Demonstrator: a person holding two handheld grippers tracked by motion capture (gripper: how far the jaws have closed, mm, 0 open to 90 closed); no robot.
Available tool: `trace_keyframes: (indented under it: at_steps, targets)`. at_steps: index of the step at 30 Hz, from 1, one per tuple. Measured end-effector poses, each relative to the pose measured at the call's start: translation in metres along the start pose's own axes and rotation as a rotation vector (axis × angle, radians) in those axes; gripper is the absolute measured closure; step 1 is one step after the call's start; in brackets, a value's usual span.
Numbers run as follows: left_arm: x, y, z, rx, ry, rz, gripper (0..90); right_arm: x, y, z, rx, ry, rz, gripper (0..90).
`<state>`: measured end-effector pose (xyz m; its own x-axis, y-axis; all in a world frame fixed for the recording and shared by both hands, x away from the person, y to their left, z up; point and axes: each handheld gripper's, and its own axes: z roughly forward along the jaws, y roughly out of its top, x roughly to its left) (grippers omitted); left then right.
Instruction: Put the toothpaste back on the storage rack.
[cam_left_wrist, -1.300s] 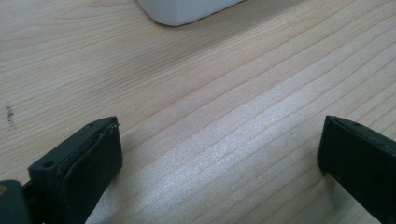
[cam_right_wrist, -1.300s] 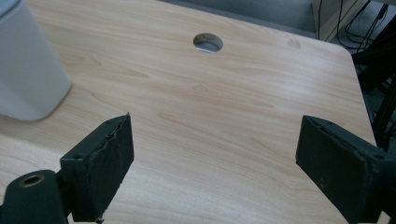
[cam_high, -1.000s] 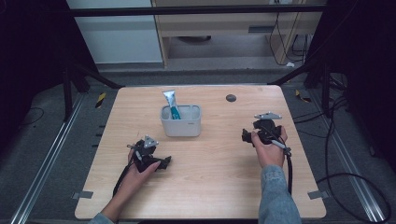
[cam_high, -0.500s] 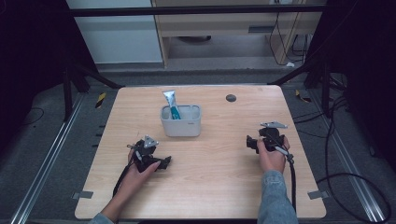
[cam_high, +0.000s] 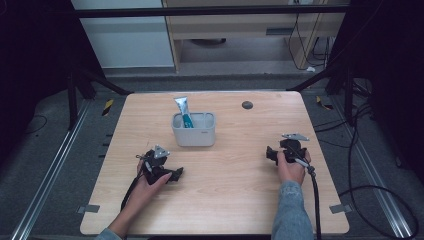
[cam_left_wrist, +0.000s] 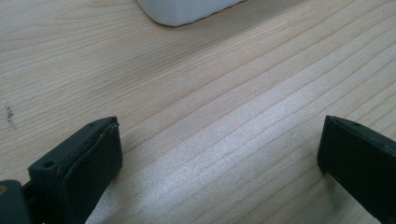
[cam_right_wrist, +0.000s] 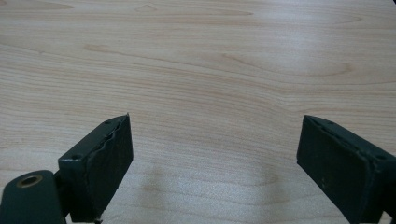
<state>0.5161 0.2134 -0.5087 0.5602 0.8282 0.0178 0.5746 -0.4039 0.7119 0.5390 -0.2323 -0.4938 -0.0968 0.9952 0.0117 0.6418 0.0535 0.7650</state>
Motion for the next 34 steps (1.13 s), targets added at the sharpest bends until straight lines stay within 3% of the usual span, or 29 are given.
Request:
trace_keyframes:
  at_steps: [13,20,23,33,34]
  targets:
    - [0.0,0.0,0.0,0.0,0.0,0.0,0.0,0.005,-0.006,0.01,0.018,0.016,0.042,8.1]
    - [0.0,0.0,0.0,0.0,0.0,0.0,0.0,0.01,-0.01,0.014,0.029,0.027,0.031,6.3]
    - [0.0,0.0,0.0,0.0,0.0,0.0,0.0,0.011,-0.011,0.015,0.053,-0.005,-0.008,3.4]
    - [0.0,0.0,0.0,0.001,0.0,0.001,0.0,0.012,-0.014,0.011,0.061,-0.012,0.004,1.7]
    - [0.0,0.0,0.0,0.001,0.0,0.002,0.0,0.014,-0.014,0.011,0.063,-0.022,0.024,0.8]
